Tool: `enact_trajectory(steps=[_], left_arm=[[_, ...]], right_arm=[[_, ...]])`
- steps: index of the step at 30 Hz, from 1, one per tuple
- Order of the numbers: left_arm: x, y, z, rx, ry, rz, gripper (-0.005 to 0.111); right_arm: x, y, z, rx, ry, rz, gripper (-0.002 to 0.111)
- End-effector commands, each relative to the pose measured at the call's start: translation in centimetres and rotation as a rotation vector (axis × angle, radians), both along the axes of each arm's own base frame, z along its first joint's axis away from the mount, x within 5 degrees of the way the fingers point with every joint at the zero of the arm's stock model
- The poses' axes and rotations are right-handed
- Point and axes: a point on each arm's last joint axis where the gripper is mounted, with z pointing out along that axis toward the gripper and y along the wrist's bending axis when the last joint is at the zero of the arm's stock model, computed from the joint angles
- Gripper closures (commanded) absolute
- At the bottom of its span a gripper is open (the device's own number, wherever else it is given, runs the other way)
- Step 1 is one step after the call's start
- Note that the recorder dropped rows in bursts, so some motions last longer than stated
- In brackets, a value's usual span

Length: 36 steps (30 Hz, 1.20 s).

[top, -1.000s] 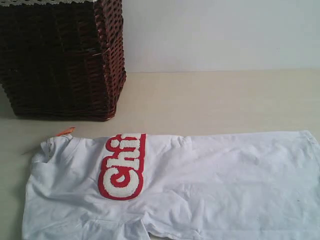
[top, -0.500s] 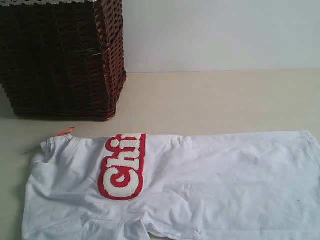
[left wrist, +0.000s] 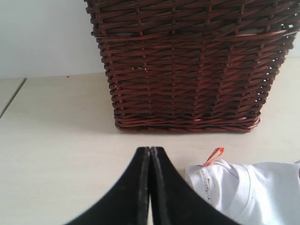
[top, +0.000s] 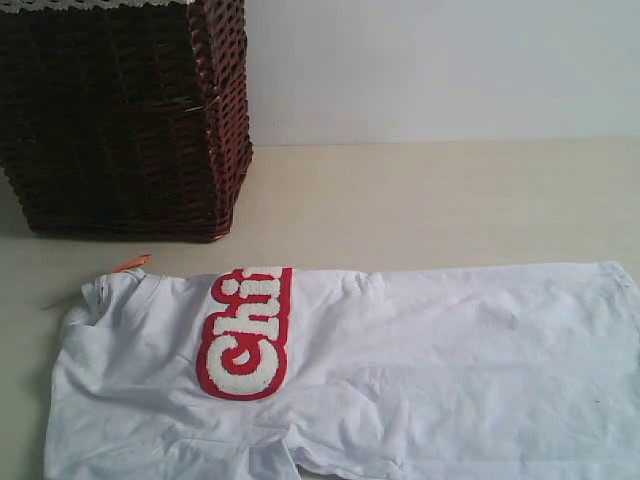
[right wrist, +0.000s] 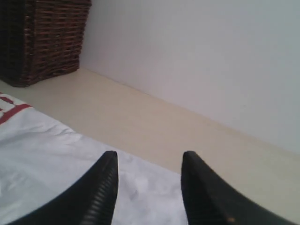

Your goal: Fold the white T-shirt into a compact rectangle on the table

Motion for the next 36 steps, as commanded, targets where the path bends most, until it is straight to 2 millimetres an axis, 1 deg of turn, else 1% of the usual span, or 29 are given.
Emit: enact_trajectory(steps=[1,3,5,11,19,20,22,24,25,27,28,29,30,31,33,34,35,36], left_arm=[[-0.1,0.0,0.0,-0.002,-0.009,-0.002,0.107],[-0.1,0.0,0.0,-0.005,-0.009,-0.002,0.107],[-0.1,0.0,0.1,-0.008,-0.011,0.0,0.107],[-0.5,0.1,0.5,-0.042,-0.038,0.01,0.107],[-1.2,0.2,1.0,-0.044,-0.075,0.014,0.107],[-1.2,0.2,1.1,-0.043,-0.077,0.016,0.107],[-1.3,0.4,1.1,-0.028,-0.077,0.023,0.107],[-1.4,0.5,1.1,-0.001,-0.078,0.027,0.107],[-1.4,0.5,1.1,0.015,-0.079,0.025,0.107],[-1.4,0.6,1.1,0.035,-0.08,0.024,0.107],[-1.4,0.6,1.1,0.04,-0.079,0.025,0.107],[-1.4,0.6,1.1,0.046,-0.077,0.028,0.107],[-1.4,0.7,1.1,0.05,-0.074,0.033,0.107],[-1.5,0.8,1.0,0.054,-0.067,0.042,0.107],[-1.5,1.0,0.9,0.063,-0.049,0.068,0.107],[-1.5,1.1,0.9,0.066,-0.043,0.076,0.107],[-1.6,1.2,0.8,0.074,-0.037,0.085,0.107],[-1.6,1.3,0.8,0.083,-0.033,0.092,0.107]], right_arm=[[0.0,-0.1,-0.1,0.089,-0.03,0.028,0.065],[0.2,-0.5,0.0,0.106,-0.069,-0.011,0.065],[0.3,-0.7,-0.4,0.119,-0.073,-0.021,0.065],[0.1,-0.2,-0.5,0.12,-0.056,0.05,0.065],[0.1,-0.2,-0.5,0.122,-0.053,0.052,0.065],[0.1,0.0,-0.6,0.142,-0.03,0.068,0.065],[-0.1,0.3,-0.9,0.198,0.031,0.104,0.065],[-0.1,0.2,-0.8,0.283,0.047,0.081,0.065],[0.0,0.0,-0.6,0.373,0.054,0.046,0.065],[0.3,-0.5,-0.2,0.663,0.09,-0.039,0.065],[0.4,-0.9,0.0,0.776,0.087,-0.077,0.065],[0.5,-1.2,0.2,0.816,0.061,-0.106,0.065],[0.5,-1.5,0.4,0.779,0.024,-0.124,0.065],[0.6,-1.7,0.5,0.68,-0.023,-0.137,0.065],[0.6,-1.7,0.3,0.418,-0.082,-0.135,0.065],[0.6,-1.6,0.0,0.303,-0.067,-0.12,0.065],[0.5,-1.4,-0.7,0.211,-0.017,-0.099,0.065],[0.3,-1.2,-1.5,0.157,0.065,-0.076,0.065]])
